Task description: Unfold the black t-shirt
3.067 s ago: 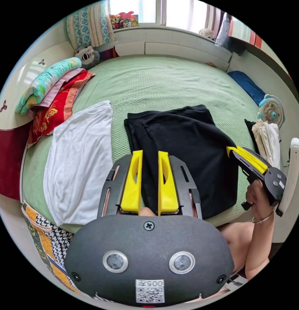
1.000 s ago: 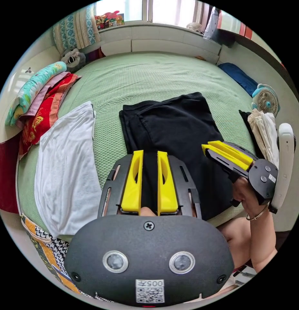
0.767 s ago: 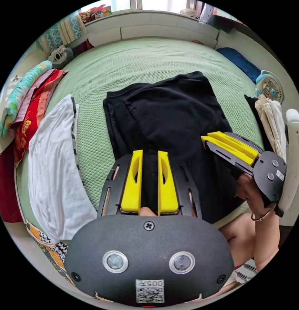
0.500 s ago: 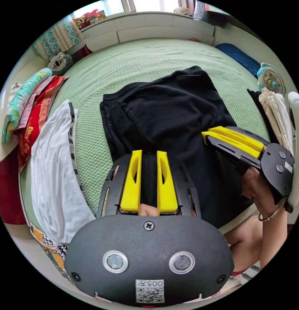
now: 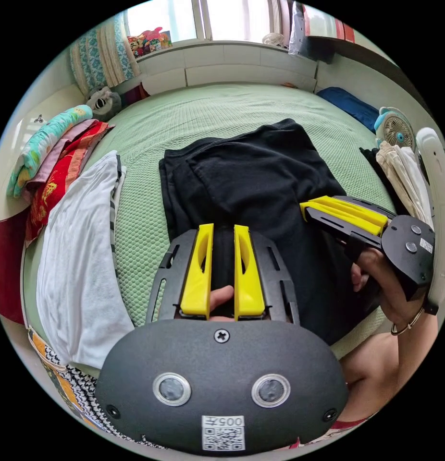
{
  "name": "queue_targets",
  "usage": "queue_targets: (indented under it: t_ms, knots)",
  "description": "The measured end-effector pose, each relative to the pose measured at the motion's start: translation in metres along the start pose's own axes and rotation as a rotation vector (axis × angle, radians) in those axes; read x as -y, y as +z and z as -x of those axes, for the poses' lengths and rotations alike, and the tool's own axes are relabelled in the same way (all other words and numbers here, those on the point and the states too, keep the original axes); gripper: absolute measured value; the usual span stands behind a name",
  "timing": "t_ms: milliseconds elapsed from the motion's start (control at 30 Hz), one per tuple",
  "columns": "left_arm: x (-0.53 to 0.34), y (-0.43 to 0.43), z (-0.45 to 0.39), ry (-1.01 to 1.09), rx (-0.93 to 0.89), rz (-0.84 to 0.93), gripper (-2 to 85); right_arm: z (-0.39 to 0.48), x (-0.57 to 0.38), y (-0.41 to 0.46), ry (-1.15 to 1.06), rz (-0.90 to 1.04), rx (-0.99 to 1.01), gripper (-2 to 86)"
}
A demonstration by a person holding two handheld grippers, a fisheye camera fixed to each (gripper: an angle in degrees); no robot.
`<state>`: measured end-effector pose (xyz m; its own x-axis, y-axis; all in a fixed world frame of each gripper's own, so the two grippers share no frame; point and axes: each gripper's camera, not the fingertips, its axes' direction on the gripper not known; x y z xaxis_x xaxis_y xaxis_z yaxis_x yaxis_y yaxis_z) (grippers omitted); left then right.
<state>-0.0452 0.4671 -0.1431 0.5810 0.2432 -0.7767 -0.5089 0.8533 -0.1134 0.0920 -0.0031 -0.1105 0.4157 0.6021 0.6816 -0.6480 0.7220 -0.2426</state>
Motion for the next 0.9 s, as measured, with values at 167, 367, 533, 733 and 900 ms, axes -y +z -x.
queue_targets:
  t_ms: [167,367,533,733,900]
  knots:
    - [-0.013,-0.01,0.007,-0.038,-0.01,-0.027,6.0,-0.004,-0.012,-0.007,0.05,-0.006,0.007,4.6]
    - [-0.033,-0.024,0.024,-0.099,-0.085,-0.008,4.6,-0.012,-0.035,-0.019,0.082,0.0,0.053,4.4]
    - [-0.052,-0.035,0.045,-0.217,-0.204,0.02,4.6,-0.008,-0.055,-0.028,-0.006,0.009,0.037,5.4]
    - [-0.072,-0.063,0.056,-0.241,-0.212,-0.063,6.2,-0.029,-0.069,-0.039,-0.028,0.089,0.15,3.7]
    - [-0.081,-0.081,0.058,-0.2,-0.226,-0.062,7.6,-0.052,-0.078,-0.051,-0.019,0.138,0.263,-0.6]
